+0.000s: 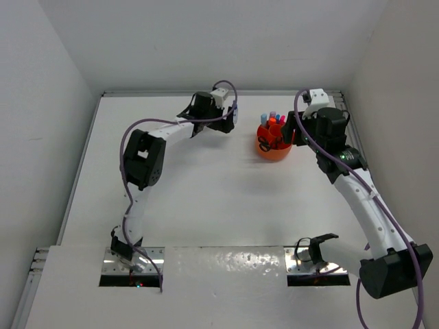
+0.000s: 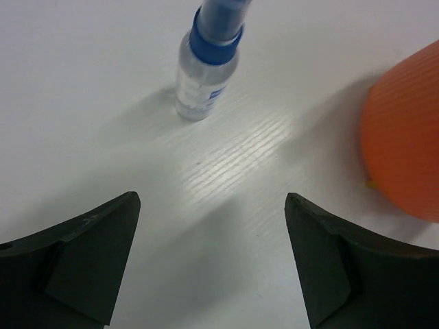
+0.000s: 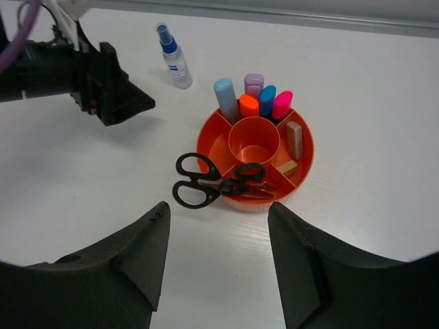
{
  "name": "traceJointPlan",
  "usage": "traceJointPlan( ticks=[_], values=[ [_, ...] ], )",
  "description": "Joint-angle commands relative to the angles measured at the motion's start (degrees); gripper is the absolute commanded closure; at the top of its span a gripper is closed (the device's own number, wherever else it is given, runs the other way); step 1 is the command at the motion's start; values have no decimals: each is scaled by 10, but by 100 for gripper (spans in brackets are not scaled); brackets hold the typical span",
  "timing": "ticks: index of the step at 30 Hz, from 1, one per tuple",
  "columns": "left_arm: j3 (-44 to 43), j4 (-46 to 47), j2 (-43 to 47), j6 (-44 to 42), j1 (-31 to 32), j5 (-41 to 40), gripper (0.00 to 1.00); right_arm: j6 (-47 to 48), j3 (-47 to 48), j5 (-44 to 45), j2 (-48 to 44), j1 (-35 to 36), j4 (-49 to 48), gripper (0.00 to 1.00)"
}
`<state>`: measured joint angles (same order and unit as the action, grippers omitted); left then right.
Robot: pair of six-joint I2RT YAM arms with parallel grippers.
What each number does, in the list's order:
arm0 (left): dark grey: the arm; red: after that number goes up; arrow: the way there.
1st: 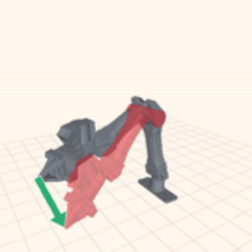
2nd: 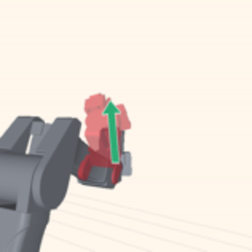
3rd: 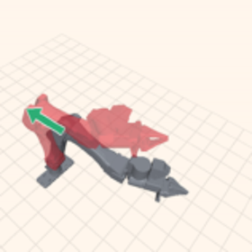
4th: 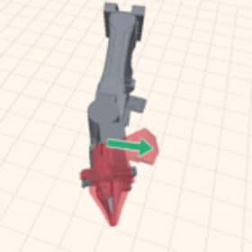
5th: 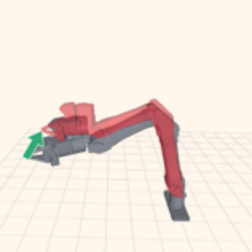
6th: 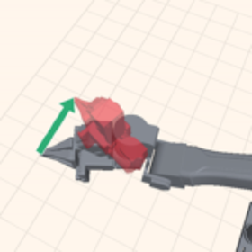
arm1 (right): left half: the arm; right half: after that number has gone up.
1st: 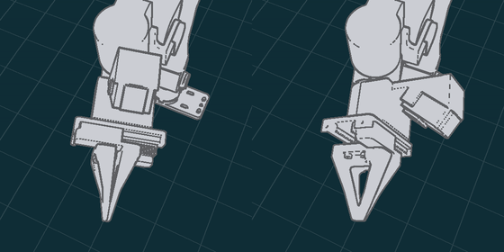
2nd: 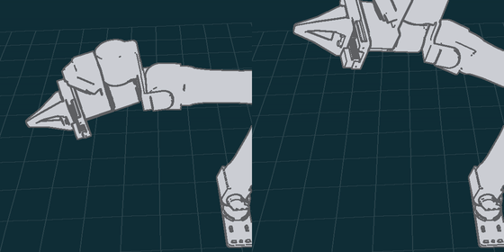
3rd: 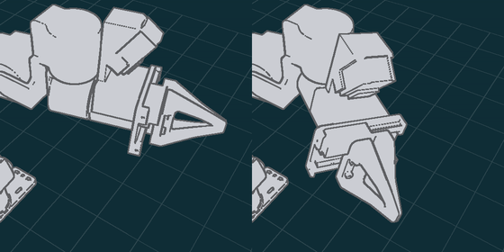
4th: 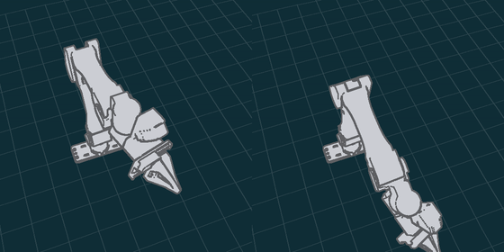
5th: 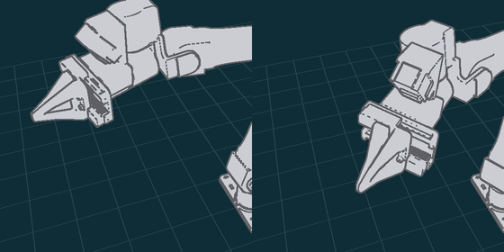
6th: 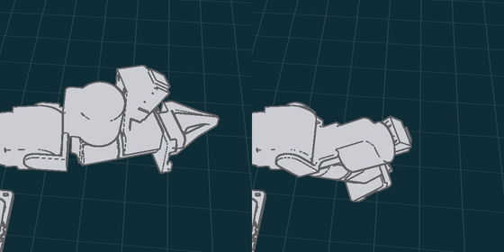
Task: Sort the stationery into containers
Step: Pick up the stationery from the corner of the board.
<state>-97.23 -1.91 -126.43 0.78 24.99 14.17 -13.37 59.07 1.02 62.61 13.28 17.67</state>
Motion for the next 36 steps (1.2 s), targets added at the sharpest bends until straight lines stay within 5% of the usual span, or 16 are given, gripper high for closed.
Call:
traceJointPlan(
  ticks=[1,15,22,25,35,36],
  values=[
    [-59,5,-38,-5,1,-8,15,0,4,-8,7,-3,-12,42],
    [-169,112,-162,-66,1,-41,12,-11,17,3,25,-3,3,42],
    [-179,141,-181,-56,1,-22,22,-8,32,17,18,-3,13,42],
    [-194,148,-191,-44,2,-17,33,-5,36,20,19,-3,26,41],
    [-184,154,-164,-39,-6,33,100,-8,27,22,8,-3,40,42],
    [-180,150,-157,-39,-8,37,100,-8,25,22,7,-3,40,42]
  ],
)
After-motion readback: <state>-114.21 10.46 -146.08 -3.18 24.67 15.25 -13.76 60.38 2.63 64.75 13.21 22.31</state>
